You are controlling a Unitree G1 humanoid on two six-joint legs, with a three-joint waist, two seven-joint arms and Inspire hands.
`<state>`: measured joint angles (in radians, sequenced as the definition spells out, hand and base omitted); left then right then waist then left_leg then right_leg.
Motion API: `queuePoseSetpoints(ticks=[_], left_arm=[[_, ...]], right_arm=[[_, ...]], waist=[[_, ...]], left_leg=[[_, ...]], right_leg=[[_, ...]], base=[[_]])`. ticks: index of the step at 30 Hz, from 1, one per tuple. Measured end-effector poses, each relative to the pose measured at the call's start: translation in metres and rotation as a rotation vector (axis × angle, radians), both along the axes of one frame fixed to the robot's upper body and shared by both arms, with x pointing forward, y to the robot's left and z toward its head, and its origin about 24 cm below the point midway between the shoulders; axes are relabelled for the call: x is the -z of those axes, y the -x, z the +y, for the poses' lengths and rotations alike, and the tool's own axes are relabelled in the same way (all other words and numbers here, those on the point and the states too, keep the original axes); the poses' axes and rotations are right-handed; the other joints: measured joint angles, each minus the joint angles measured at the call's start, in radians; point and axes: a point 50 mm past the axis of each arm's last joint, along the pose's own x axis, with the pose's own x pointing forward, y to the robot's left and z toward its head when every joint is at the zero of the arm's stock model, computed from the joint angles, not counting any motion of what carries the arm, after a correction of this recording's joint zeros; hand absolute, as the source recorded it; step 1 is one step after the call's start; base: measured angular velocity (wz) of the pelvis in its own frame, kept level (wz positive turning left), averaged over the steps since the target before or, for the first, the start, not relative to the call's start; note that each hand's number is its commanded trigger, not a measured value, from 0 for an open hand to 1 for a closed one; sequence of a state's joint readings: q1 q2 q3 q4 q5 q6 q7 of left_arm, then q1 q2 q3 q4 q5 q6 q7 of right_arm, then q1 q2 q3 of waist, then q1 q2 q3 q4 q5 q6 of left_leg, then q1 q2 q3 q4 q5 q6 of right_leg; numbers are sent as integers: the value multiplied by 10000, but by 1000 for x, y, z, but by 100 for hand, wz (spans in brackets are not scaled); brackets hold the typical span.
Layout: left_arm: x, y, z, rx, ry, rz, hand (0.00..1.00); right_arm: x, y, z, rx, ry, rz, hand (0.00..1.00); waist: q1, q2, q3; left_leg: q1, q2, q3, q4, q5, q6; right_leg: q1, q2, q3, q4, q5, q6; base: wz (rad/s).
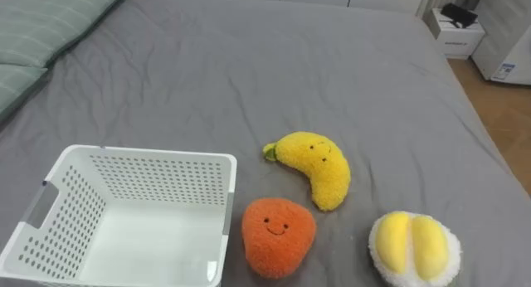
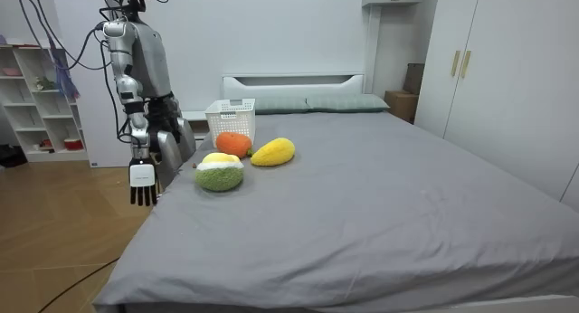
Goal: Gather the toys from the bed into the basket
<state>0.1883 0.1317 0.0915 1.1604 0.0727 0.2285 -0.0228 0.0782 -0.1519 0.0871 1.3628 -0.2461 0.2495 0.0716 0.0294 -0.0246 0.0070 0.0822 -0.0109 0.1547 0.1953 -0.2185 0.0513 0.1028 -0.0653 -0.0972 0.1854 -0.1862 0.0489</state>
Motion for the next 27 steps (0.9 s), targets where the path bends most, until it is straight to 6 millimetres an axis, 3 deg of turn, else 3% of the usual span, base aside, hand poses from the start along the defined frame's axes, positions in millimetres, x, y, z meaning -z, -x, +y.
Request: queuePoseSetpoints(ticks=[16, 22, 27], left_arm=[[0, -1, -1, 284, -86, -102, 0], [0, 2, 0, 220, -130, -48, 0], [-3, 13, 10, -876, -406, -73, 0]], right_arm=[[0, -1, 1, 359, -96, -54, 0], [0, 10, 2, 3187, 84, -385, 0], [-3, 36, -3, 8064, 732, -830, 0]], waist=[[22, 109, 10], [-72, 51, 24], [-561, -148, 17]], left_leg=[[1, -11, -4, -15, -16, -4], [137, -13, 7, -14, -16, -4], [184, -10, -1, -89, -2, -16]], right_leg=[[-2, -3, 0, 2, -18, 4], [81, -4, 37, -22, -22, 8], [185, 15, 53, -158, -32, 13]], base=[[0], [0], [1]])
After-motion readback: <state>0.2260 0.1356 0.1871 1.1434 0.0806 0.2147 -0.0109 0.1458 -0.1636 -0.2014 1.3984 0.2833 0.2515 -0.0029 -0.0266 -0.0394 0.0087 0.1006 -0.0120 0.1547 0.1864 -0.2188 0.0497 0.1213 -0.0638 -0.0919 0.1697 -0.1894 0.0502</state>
